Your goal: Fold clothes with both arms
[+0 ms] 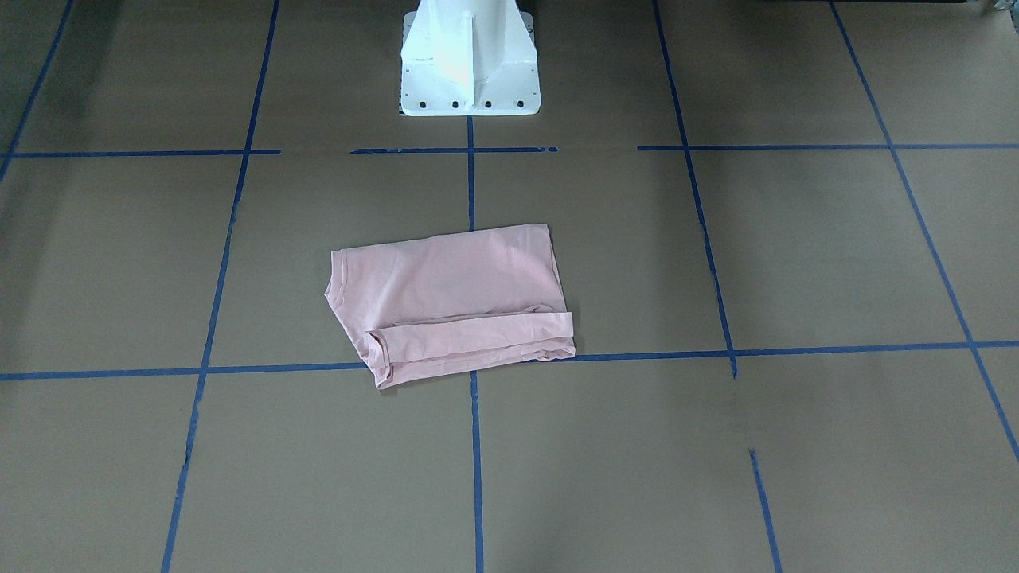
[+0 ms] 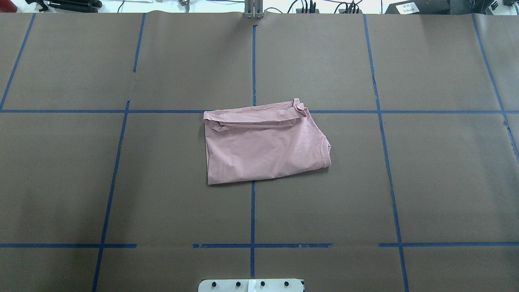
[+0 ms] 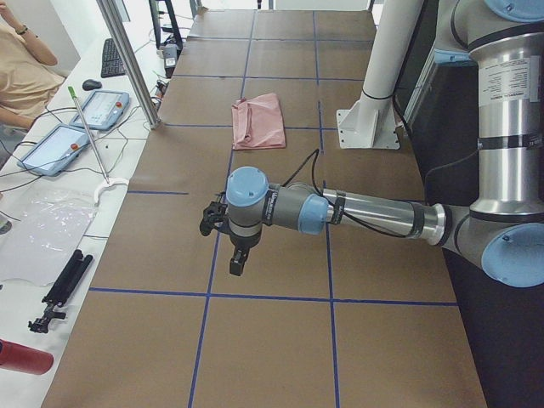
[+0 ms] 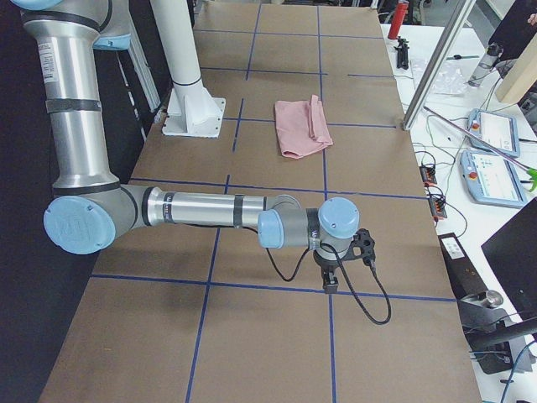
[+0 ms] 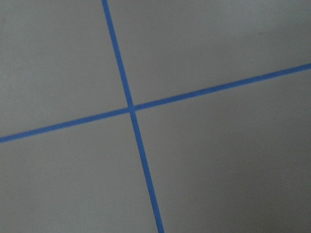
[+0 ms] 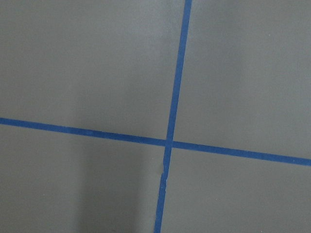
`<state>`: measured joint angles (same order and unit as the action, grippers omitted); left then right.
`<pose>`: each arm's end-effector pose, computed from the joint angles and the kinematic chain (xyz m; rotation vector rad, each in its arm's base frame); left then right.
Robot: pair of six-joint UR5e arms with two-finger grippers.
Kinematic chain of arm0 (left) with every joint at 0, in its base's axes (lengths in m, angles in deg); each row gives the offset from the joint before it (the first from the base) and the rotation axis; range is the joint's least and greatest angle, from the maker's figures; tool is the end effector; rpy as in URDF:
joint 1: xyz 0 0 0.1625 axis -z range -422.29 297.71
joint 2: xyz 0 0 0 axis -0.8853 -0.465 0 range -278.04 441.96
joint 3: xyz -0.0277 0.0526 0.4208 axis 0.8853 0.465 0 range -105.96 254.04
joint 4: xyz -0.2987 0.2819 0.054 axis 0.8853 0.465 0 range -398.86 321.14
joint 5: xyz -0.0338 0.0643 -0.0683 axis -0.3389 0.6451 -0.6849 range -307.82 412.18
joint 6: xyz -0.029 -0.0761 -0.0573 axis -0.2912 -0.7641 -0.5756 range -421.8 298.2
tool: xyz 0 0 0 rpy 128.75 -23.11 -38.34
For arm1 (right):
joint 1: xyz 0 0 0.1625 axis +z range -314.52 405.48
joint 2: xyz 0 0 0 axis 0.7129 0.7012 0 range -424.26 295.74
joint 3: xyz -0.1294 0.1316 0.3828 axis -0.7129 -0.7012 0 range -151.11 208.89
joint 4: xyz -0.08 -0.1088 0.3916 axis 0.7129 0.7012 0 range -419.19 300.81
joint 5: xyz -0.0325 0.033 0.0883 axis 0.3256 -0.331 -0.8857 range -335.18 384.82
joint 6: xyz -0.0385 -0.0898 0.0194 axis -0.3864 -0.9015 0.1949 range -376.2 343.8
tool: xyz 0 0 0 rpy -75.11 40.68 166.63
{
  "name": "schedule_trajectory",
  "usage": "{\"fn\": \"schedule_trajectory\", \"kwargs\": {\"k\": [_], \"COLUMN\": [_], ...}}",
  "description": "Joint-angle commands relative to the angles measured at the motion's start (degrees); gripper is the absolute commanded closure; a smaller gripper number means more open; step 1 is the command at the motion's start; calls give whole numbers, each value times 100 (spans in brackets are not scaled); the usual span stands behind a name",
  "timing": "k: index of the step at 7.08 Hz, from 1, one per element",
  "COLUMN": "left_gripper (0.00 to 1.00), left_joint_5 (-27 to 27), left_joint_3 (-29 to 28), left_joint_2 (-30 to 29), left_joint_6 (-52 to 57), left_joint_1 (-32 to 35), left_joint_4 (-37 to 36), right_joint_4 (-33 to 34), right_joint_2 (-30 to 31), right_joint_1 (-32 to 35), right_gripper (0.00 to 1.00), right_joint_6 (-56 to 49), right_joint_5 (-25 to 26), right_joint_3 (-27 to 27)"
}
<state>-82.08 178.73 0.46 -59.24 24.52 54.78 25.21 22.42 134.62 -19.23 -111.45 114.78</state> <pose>-0.0395 -0.4404 0.5938 0.1589 0.7723 0.1613 0.0536 -0.5228 0.6523 0.0948 -0.8057 -0.0979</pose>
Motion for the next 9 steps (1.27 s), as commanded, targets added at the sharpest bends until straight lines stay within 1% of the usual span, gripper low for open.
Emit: {"fn": "schedule_trajectory", "kwargs": {"k": [1,2,3,4,5,6,7,8,9], "left_gripper": [0,0,0,0,0,0,0,0,0], "left_joint_5": [-3,-3,66,163,111,111,111,111,120], "left_joint_3": [43,312,463,30,34,-53,-45,-54,-71], "left_joint_2": [475,573,626,557,565,565,521,173,39], "left_joint_6": [-27,-19,25,95,104,87,69,69,69], "left_joint_1": [3,3,-6,-23,-23,-23,-23,-58,-59], "left_joint_4": [-65,-56,-82,4,5,5,14,-38,-47], "right_joint_4": [6,6,6,-11,-81,-177,-126,-134,-126], "right_joint_2": [103,173,200,374,507,473,586,665,657], "right_joint_1": [-82,-99,-204,-205,-205,-205,-205,-205,-213], "right_gripper": [0,0,0,0,0,0,0,0,0], "right_joint_6": [-92,-345,-435,-435,-444,-427,-409,-340,-339], "right_joint_5": [-5,-13,4,-22,-31,-31,-48,-48,-40], "right_joint_3": [112,156,113,182,235,279,506,543,439]}}
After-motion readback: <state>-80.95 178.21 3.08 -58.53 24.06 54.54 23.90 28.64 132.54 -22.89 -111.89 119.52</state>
